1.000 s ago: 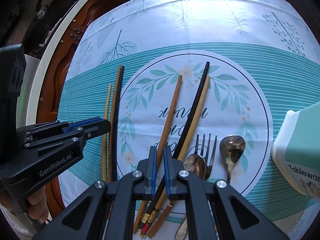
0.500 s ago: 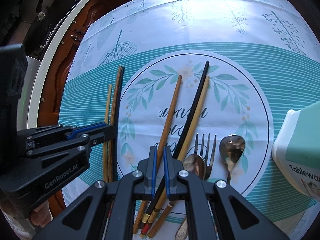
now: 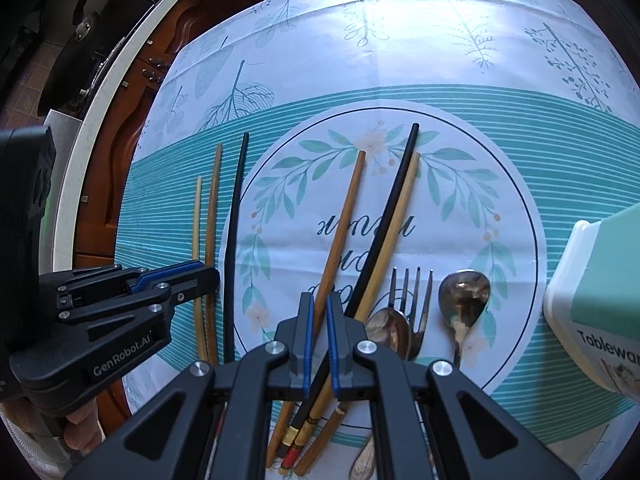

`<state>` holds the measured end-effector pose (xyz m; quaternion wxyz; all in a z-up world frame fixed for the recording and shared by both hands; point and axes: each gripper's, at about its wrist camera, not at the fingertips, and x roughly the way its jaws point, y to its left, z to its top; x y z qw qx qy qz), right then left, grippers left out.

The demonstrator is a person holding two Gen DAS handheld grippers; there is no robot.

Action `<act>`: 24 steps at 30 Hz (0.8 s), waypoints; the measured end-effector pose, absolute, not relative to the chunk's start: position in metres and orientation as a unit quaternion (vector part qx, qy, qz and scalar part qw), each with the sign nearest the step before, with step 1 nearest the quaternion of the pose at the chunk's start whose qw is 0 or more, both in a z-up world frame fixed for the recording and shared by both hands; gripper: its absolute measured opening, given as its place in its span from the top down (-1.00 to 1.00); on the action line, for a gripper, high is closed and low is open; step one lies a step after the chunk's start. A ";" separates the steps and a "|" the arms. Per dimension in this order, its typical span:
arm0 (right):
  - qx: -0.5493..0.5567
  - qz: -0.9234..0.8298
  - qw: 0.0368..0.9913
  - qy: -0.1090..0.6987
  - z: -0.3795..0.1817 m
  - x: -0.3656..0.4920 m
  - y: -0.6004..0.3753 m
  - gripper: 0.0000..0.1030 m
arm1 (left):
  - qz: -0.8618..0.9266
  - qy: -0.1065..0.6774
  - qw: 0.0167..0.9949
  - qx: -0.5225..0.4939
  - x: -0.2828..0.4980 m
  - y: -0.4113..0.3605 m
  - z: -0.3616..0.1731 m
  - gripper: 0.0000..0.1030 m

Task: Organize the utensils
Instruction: 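Close the left tool on a brown chopstick while the right tool grasps a wooden chopstick, then lift both chopsticks upright and carry them toward the green holder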

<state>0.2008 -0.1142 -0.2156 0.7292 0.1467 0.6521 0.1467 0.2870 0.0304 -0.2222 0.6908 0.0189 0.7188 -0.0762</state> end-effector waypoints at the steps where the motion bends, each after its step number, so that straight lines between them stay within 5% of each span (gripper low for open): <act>1: 0.144 0.146 0.729 0.653 -0.215 0.201 -0.113 0.91 | -0.079 0.720 0.689 0.019 0.287 0.027 -0.223 0.36; 6: 0.116 0.136 0.730 0.660 -0.213 0.203 -0.102 0.90 | -0.064 0.713 0.697 0.045 0.284 0.015 -0.222 0.40; 7: 0.111 0.135 0.730 0.661 -0.213 0.204 -0.101 0.90 | -0.058 0.709 0.701 0.053 0.283 0.014 -0.221 0.54; 8: 0.107 0.132 0.730 0.662 -0.212 0.205 -0.098 0.88 | -0.058 0.705 0.705 0.051 0.279 0.014 -0.219 0.92; 24: 0.202 0.142 0.719 0.650 -0.211 0.196 -0.127 1.00 | -0.094 0.662 0.742 -0.044 0.221 0.053 -0.189 0.92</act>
